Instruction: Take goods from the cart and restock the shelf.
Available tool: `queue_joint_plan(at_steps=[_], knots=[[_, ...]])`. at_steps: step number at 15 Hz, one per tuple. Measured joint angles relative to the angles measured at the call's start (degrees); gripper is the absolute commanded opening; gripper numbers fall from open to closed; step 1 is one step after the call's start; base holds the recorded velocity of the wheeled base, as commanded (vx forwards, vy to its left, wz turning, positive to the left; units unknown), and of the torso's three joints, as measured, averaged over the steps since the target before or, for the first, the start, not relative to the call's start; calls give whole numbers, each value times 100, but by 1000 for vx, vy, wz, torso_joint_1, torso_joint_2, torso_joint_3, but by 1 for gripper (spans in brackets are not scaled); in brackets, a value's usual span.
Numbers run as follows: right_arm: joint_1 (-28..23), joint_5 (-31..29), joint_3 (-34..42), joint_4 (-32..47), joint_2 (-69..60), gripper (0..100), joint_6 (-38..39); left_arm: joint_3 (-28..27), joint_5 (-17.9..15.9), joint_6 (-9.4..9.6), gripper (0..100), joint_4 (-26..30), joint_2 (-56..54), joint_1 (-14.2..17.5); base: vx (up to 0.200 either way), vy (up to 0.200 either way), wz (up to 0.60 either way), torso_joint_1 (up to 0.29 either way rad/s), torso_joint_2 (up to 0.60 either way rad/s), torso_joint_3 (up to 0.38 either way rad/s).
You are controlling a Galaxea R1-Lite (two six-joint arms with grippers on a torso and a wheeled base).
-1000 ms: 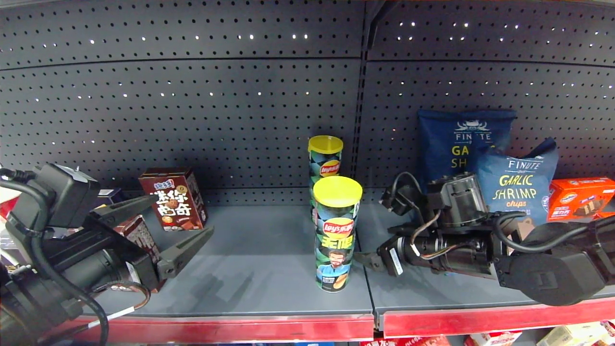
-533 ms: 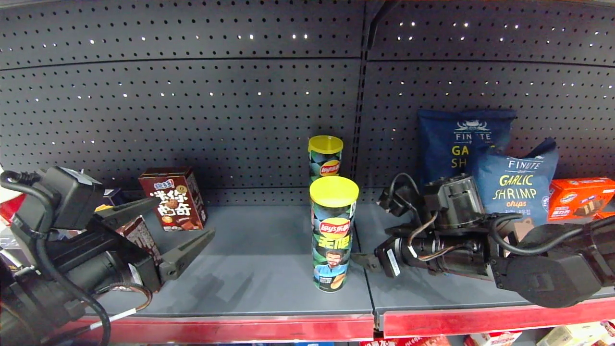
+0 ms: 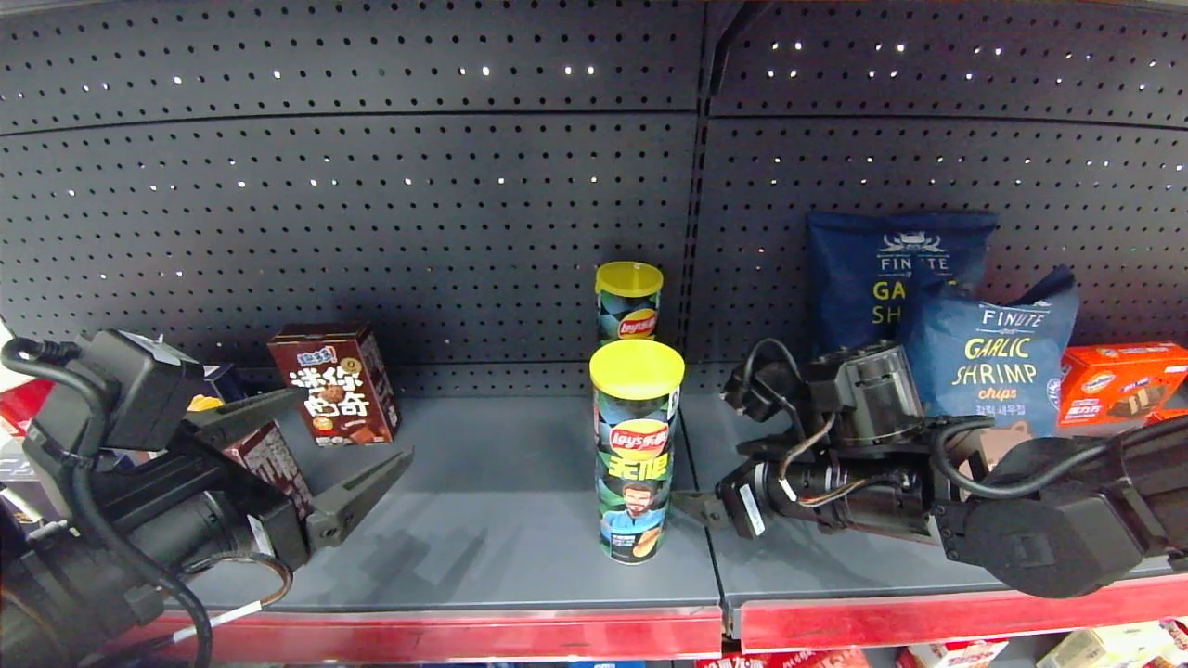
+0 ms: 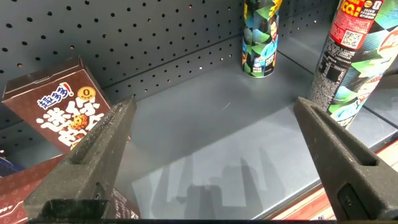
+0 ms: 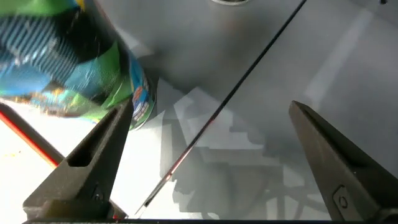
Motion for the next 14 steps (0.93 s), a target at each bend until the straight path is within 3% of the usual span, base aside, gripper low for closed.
queue_joint_plan(at_steps=[7,14], knots=[[-33,-20,427,22,-857,100,82,44,6,-2,100,-2,-68,20,0,0,0,0,0,0],[-218,-610,1259,455,-2960,100,85,267,-2,-7,100,-2,-761,411,0,0,0,0,0,0]])
